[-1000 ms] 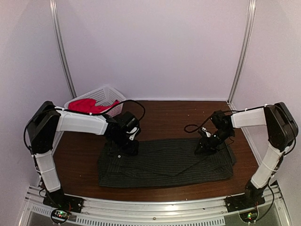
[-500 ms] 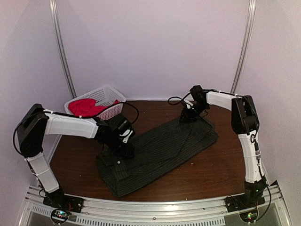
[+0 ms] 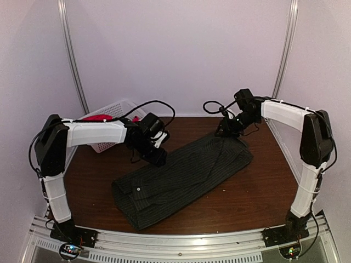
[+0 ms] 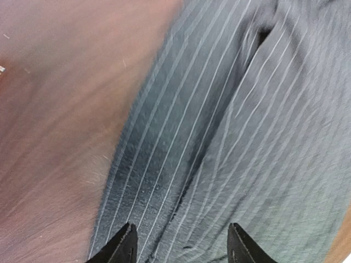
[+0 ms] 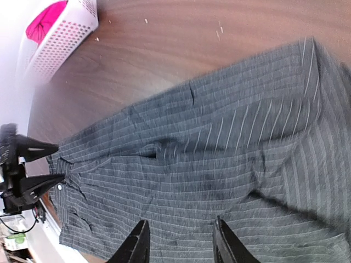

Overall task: Fold and stack the mixed laundry pile
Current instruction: Rotate the rectangle-folded T-shirt at the center of the board.

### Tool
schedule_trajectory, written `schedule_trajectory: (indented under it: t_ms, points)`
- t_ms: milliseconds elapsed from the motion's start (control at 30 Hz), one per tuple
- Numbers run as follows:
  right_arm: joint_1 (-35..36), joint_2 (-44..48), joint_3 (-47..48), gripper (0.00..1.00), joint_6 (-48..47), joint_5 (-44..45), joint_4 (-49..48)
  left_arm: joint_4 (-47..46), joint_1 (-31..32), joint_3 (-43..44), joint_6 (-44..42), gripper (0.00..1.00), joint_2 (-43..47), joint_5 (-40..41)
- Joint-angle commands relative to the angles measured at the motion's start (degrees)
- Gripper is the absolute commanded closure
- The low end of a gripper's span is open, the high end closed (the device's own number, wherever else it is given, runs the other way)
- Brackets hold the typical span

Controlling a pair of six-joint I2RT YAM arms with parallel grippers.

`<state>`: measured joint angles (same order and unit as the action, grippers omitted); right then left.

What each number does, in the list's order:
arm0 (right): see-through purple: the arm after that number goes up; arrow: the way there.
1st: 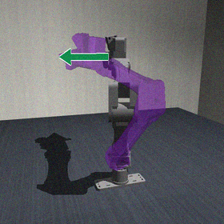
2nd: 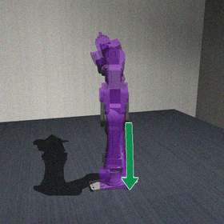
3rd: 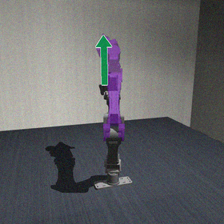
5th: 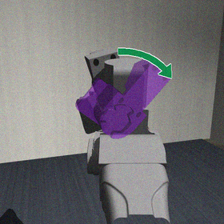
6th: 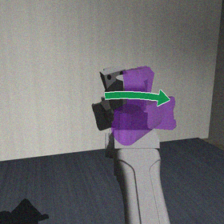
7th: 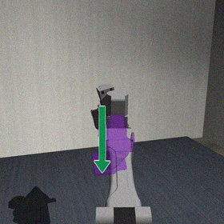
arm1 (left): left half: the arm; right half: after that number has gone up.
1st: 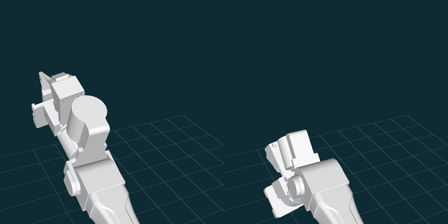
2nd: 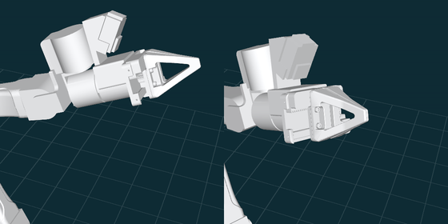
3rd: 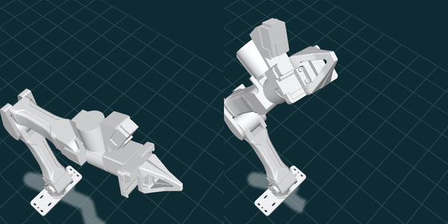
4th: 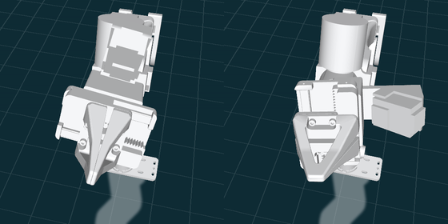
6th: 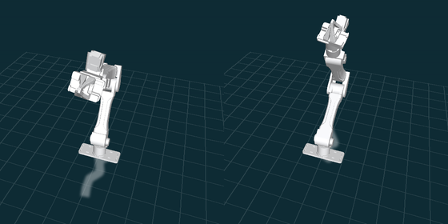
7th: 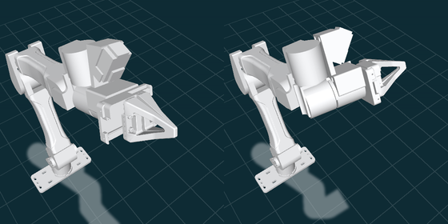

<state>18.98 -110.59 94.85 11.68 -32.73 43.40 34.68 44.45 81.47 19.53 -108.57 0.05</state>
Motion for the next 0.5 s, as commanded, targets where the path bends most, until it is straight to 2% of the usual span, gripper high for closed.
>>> schedule_trajectory:
  t_ms: [0,100,233,367,467]
  points:
    - [1.23,2.17,-13.91,0.60,5.36,-1.37,-6.03,5.04,-0.24,2.87,-5.67,0.43,-4.12,2.33]
    - [1.65,2.24,-19.59,0.61,6.64,0.27,-7.95,6.10,-0.25,2.10,-7.45,0.44,-5.56,2.51]
    - [1.59,-1.42,-21.03,0.62,5.44,3.60,-8.84,6.30,-0.17,-2.33,-8.09,0.49,-5.10,0.86]
    - [0.89,-9.31,-15.28,0.62,2.83,7.73,-7.52,5.39,1.37,-6.73,-8.19,0.54,-3.53,-3.63]
    - [-0.17,-17.32,-5.32,0.63,1.07,9.99,-5.41,3.85,5.30,-7.06,-7.95,0.57,-3.78,-8.20]
